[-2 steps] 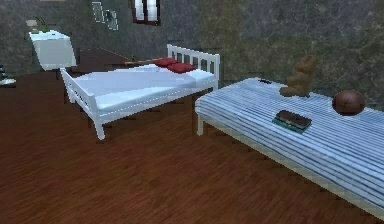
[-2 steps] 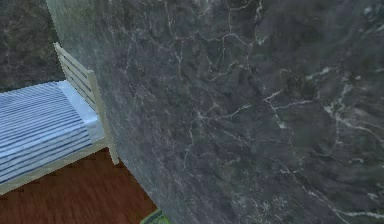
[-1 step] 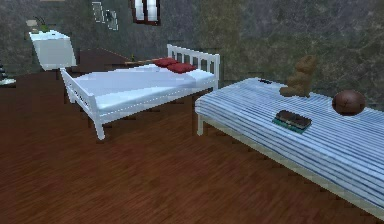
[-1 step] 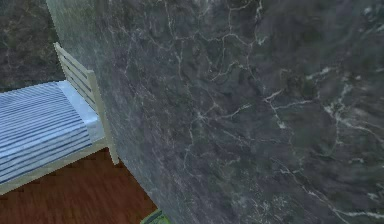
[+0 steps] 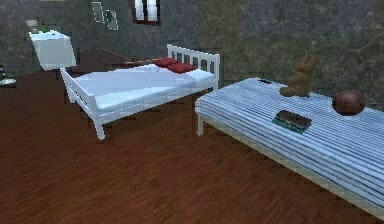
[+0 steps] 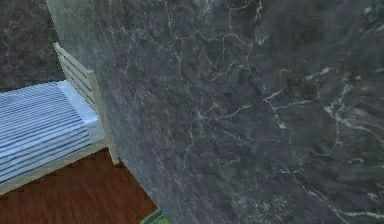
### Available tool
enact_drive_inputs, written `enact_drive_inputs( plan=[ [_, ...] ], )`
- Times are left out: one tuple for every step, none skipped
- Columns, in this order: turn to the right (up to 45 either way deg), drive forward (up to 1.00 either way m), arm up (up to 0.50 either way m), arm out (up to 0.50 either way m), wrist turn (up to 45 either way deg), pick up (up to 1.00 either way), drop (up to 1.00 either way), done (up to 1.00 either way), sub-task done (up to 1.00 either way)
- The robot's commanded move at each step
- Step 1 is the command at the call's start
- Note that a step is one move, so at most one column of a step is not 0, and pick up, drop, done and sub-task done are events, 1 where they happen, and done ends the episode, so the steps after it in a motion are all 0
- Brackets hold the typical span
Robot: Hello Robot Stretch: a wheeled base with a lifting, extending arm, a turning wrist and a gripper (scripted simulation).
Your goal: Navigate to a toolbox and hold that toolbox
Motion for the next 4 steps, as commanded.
enact_drive_inputs(
  plan=[
    [0.0,0.00,0.00,0.00,39.0,0.00,0.00,0.00,0.00],
    [0.0,0.00,-0.30,0.00,0.0,0.00,0.00,0.00,0.00],
    [0.0,0.00,0.00,0.00,0.0,1.00,0.00,0.00,0.00],
    [0.0,0.00,0.10,0.00,0.0,0.00,0.00,0.00,0.00]
  ],
)
